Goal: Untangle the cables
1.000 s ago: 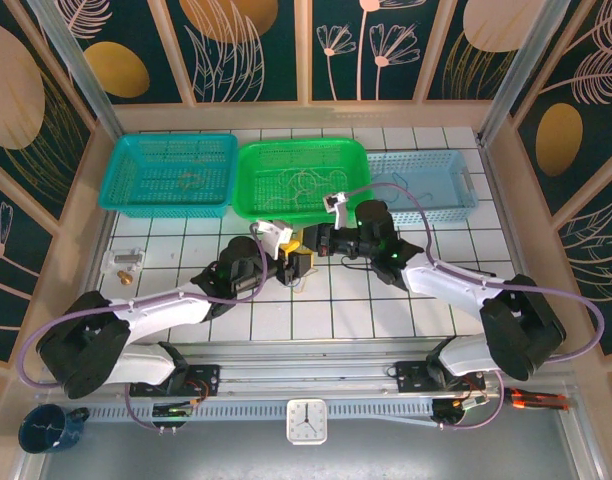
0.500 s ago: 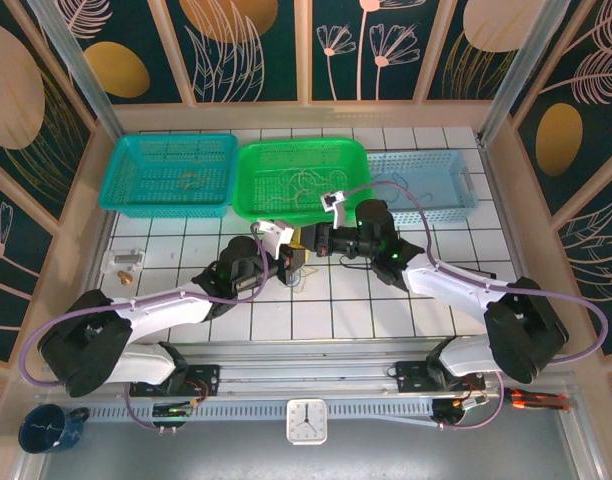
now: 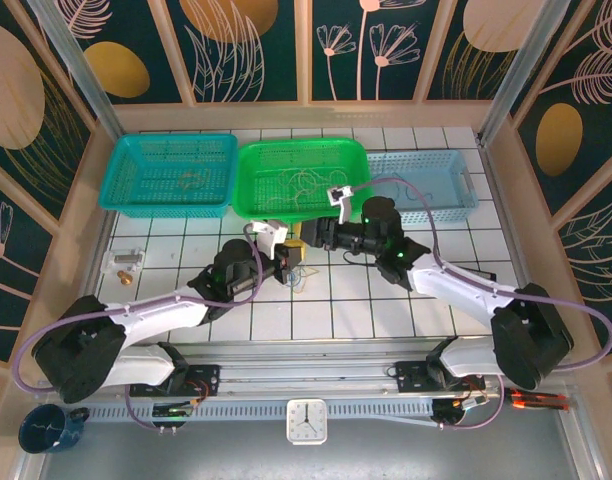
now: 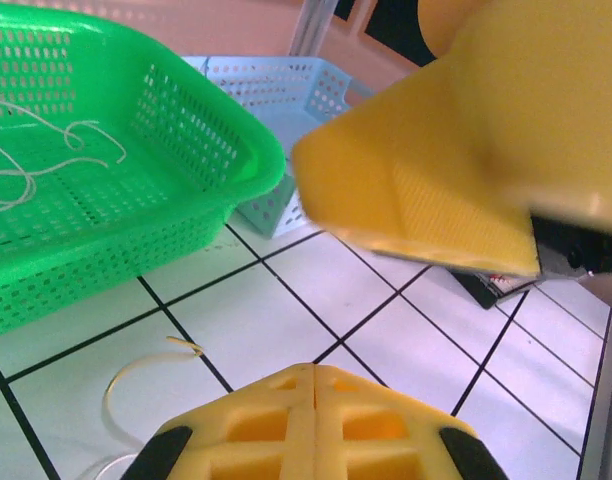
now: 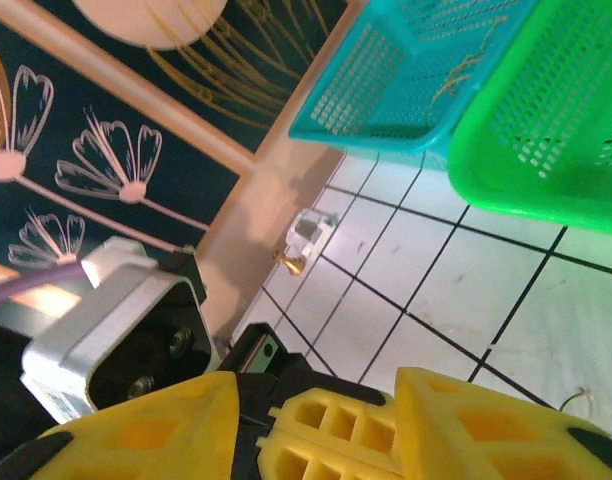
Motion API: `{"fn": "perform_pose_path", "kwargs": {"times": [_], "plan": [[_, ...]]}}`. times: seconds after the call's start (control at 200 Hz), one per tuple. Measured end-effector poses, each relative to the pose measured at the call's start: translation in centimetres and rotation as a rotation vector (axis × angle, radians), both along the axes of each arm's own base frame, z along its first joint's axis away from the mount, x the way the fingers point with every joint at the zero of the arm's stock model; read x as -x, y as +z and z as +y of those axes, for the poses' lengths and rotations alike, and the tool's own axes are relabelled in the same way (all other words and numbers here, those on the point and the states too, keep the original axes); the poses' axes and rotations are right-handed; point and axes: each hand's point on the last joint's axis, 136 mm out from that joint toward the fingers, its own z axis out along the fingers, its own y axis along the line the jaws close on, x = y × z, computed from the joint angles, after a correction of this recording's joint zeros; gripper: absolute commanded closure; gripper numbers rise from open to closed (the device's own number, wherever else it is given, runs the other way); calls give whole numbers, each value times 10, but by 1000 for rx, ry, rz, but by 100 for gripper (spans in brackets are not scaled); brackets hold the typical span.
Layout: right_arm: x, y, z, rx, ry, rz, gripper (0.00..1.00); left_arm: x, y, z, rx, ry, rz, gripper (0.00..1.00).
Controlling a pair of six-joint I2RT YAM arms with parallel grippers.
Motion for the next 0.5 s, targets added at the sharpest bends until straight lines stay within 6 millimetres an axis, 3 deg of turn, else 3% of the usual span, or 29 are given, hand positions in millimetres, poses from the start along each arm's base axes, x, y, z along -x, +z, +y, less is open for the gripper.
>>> {"fn": "perform_pose_path", "kwargs": {"times": [0.14, 0.25, 0.4, 0.5], "plan": [[-7, 17, -13, -24, -53, -39, 49, -2, 9, 3, 27, 22, -9, 100], [-11, 13, -21, -15, -92, -43, 49, -4, 12, 5, 34, 43, -14, 100], [-16, -16, -33, 46, -152, 4, 49, -10, -1, 7, -22, 68, 17, 57], [-22, -35, -44, 89, -206, 39, 49, -18, -13, 2, -99, 71, 53, 47]]}}
